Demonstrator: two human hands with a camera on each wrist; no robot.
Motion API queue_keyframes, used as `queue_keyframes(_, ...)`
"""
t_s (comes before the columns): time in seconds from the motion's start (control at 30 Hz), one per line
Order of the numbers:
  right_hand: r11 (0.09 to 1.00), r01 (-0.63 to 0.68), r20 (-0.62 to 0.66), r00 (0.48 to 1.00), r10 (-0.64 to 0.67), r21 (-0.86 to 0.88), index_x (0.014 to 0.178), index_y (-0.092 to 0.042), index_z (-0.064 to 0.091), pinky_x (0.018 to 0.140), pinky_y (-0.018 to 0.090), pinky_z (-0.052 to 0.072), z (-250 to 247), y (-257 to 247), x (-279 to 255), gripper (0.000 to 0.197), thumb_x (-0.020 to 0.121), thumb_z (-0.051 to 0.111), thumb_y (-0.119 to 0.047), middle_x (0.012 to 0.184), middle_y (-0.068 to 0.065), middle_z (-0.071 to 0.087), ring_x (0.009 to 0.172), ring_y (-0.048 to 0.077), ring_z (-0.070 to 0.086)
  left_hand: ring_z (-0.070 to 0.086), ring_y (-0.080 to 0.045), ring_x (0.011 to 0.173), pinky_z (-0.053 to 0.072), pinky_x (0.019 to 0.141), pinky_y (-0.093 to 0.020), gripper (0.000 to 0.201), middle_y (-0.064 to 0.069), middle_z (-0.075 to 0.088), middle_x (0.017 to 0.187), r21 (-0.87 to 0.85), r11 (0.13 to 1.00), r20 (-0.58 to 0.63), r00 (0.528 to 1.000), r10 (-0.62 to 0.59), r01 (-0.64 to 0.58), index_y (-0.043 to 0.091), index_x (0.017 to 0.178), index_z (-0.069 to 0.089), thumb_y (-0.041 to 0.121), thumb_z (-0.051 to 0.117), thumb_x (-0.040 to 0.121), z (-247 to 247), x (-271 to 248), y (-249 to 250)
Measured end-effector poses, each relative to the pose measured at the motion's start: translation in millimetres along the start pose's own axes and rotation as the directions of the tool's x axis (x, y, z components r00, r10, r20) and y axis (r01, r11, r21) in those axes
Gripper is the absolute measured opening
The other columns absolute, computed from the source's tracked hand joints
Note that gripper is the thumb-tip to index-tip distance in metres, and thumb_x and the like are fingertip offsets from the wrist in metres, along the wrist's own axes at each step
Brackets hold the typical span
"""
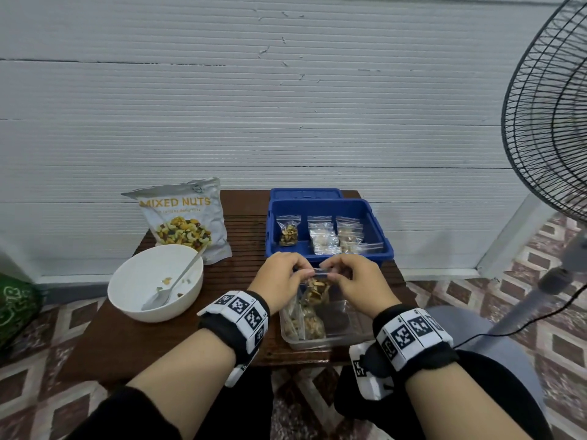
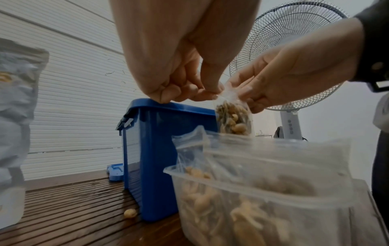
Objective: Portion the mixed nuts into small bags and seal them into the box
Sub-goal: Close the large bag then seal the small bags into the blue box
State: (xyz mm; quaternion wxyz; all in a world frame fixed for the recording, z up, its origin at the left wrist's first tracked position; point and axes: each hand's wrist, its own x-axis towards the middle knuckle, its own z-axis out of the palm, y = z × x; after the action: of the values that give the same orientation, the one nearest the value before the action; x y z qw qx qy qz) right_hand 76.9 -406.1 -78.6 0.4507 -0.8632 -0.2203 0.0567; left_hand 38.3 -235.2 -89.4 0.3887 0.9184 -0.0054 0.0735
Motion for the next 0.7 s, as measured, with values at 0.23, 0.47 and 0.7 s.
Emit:
queue_keyframes(0.23, 0.994, 0.026, -0.097, 0.995, -0.016, 0.103, 0.079, -0.022, 0.058, 0.062, 0.008, 0.042, -1.2, 2.8, -0.7, 0.032, 0.079, 0.063, 0.01, 0.071, 0.001, 0.06, 0.061, 0.006, 0.05, 0.045, 0.003, 0.076, 0.031, 0.07, -0.014, 0.009, 0.013, 0.058, 0.085, 0.008, 1.0, 0.028, 0.999, 0.024, -0.025, 0.024, 0.085, 0.062, 0.021, 0.06, 0.093, 3.5, 1.7, 1.4)
queue_keyframes(0.47, 0.989, 0.027, -0.091, 0.996, -0.014, 0.142, 0.089, -0.02, 0.062, 0.067, 0.01, 0.043, -2.1, 5.0, -1.2, 0.027, 0.083, 0.063, 0.006, 0.075, -0.002, 0.059, 0.069, 0.009, 0.053, 0.048, 0.007, 0.071, 0.036, 0.068, -0.005, 0.002, 0.013, 0.058, 0.085, -0.024, 1.0, -0.012, 1.0, 0.009, -0.009, 0.02, 0.09, 0.063, 0.02, 0.062, 0.092, 0.4, 0.1, 2.2)
queue_keyframes(0.7, 0.999, 0.043, -0.062, 0.997, -0.045, -0.027, 0.074, -0.011, 0.066, 0.063, 0.009, 0.037, 2.1, 4.3, 0.8, 0.01, 0.081, 0.073, -0.01, 0.071, -0.01, 0.056, 0.065, -0.002, 0.048, 0.045, 0.002, 0.077, 0.034, 0.069, -0.01, 0.009, 0.016, 0.054, 0.082, 0.012, 0.999, 0.015, 0.999, 0.049, -0.05, 0.023, 0.084, 0.061, 0.022, 0.059, 0.093, 2.7, 1.0, 3.9)
